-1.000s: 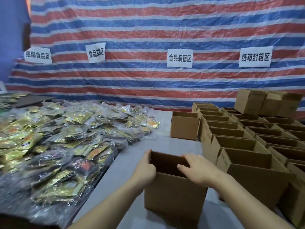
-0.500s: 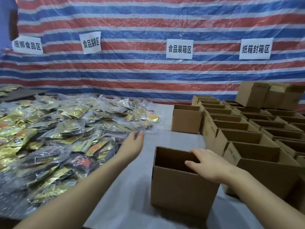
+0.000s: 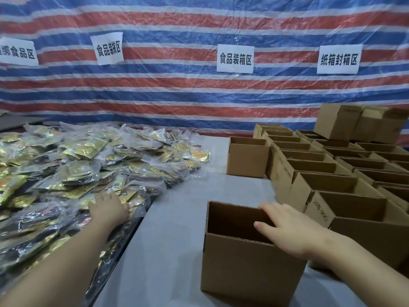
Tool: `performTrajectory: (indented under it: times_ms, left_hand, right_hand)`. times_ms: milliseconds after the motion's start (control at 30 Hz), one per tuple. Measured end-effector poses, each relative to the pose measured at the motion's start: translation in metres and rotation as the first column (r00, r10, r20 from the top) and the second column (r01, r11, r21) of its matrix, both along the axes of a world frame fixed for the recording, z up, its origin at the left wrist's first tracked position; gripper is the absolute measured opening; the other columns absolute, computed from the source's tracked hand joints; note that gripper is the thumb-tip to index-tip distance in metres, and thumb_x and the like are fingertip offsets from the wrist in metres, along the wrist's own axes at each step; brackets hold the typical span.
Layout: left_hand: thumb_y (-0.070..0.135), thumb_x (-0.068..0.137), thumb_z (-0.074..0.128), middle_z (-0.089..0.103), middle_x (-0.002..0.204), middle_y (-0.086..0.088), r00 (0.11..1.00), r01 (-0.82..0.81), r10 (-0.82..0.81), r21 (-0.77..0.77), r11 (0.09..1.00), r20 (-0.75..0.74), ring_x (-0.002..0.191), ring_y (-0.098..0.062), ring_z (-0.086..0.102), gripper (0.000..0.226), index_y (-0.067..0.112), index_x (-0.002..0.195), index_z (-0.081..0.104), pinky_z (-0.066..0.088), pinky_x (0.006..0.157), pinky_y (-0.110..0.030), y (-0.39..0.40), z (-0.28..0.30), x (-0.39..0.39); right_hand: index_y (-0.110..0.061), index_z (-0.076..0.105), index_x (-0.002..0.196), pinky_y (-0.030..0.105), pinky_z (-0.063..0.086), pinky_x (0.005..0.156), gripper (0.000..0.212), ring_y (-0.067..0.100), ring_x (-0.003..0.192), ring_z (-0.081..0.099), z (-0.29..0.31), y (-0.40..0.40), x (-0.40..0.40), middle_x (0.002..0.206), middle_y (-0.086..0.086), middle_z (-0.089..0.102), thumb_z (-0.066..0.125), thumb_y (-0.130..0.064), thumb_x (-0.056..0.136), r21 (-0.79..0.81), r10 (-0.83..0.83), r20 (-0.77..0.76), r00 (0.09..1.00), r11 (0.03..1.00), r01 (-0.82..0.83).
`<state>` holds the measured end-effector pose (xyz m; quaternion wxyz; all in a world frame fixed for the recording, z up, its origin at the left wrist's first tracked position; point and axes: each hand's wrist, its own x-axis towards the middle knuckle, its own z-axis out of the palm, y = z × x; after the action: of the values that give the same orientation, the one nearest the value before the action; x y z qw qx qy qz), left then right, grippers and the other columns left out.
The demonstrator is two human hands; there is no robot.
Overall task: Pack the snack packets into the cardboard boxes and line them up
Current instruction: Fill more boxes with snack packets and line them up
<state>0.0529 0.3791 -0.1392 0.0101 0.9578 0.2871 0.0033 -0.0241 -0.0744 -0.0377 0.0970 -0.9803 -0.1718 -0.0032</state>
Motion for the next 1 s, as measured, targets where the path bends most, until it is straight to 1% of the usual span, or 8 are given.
performTrajectory:
  times_ms: [133,267,367,433,500,667,900,1000]
  left_hand:
    - [0.024,0.1,0.04,0.009,0.164,-0.014,0.994,0.037,-0.019,0.167,0.985,-0.108,0.149,-0.037,0.015,0.062,0.008,0.155,0.017,0.027,0.112,-0.059,-0.022,0.007,-0.003]
    - [0.014,0.094,0.048,0.049,0.139,-0.011,0.973,0.218,-0.173,0.38,0.899,-0.15,0.127,-0.028,0.047,0.038,0.01,0.131,0.053,0.042,0.099,-0.038,-0.035,0.006,-0.011]
    - [0.006,0.09,0.043,0.062,0.111,-0.007,0.947,0.321,-0.318,0.26,0.911,-0.055,0.098,-0.024,0.062,0.02,0.013,0.1,0.059,0.052,0.079,-0.035,-0.044,0.008,-0.019]
    - [0.017,0.095,0.04,0.064,0.11,-0.009,0.921,0.366,-0.382,0.167,0.915,0.074,0.096,-0.026,0.064,0.02,0.012,0.103,0.057,0.054,0.08,-0.037,-0.054,0.007,-0.02]
    - [0.05,0.098,0.038,0.06,0.124,-0.013,0.933,0.308,-0.314,0.061,0.949,0.175,0.109,-0.029,0.061,0.05,0.009,0.124,0.05,0.051,0.087,-0.038,-0.061,0.004,-0.016]
    - [0.089,0.062,0.054,0.049,0.144,-0.009,0.987,0.158,-0.158,0.031,0.987,-0.018,0.131,-0.028,0.048,0.113,0.014,0.144,0.034,0.041,0.101,-0.04,-0.065,0.002,0.0]
    - [0.085,0.073,0.049,0.058,0.083,-0.001,0.956,0.292,-0.29,0.072,0.954,-0.033,0.082,-0.022,0.058,0.072,0.015,0.087,0.062,0.054,0.08,-0.034,-0.064,0.002,0.018]
    - [0.08,0.077,0.047,0.056,0.088,-0.001,0.94,0.337,-0.34,0.114,0.935,0.014,0.088,-0.022,0.057,0.067,0.017,0.093,0.061,0.054,0.082,-0.037,-0.063,-0.005,0.015]
  right_hand:
    - [-0.039,0.043,0.136,0.019,0.036,0.074,0.041,0.001,0.101,0.047,0.003,0.0,-0.001,0.11,-0.017,0.048,0.037,-0.06,0.101,-0.018,-0.001,-0.011,1.0,1.0,0.001]
    - [-0.039,0.042,0.136,0.025,0.038,0.082,0.04,0.003,0.104,0.046,0.003,-0.001,-0.004,0.111,-0.017,0.048,0.036,-0.059,0.101,-0.015,-0.001,-0.018,1.0,1.0,0.001]
    - [-0.038,0.044,0.133,0.029,0.043,0.087,0.039,0.004,0.105,0.048,0.003,-0.001,-0.004,0.112,-0.017,0.05,0.036,-0.058,0.101,-0.001,0.004,-0.032,0.999,1.0,-0.004]
    - [-0.038,0.043,0.135,0.03,0.042,0.088,0.041,0.006,0.108,0.047,0.003,-0.002,-0.004,0.114,-0.017,0.049,0.035,-0.058,0.101,0.001,0.003,-0.042,0.999,1.0,-0.003]
    - [-0.037,0.042,0.137,0.03,0.04,0.088,0.043,0.007,0.11,0.046,0.003,-0.002,-0.003,0.117,-0.016,0.048,0.035,-0.059,0.101,0.002,0.001,-0.039,0.999,1.0,-0.001]
    - [-0.037,0.044,0.135,0.029,0.041,0.087,0.041,0.007,0.107,0.047,0.003,-0.002,-0.002,0.116,-0.014,0.051,0.035,-0.058,0.101,0.009,0.007,-0.036,0.999,1.0,-0.007]
    - [-0.035,0.045,0.131,0.033,0.045,0.09,0.038,0.01,0.106,0.049,0.005,-0.001,-0.003,0.116,-0.011,0.054,0.035,-0.056,0.101,0.007,0.012,-0.028,1.0,1.0,-0.012]
    - [-0.033,0.045,0.132,0.033,0.045,0.089,0.039,0.011,0.105,0.049,0.004,-0.002,-0.004,0.117,-0.009,0.055,0.035,-0.056,0.101,0.01,0.011,-0.026,1.0,1.0,-0.01]
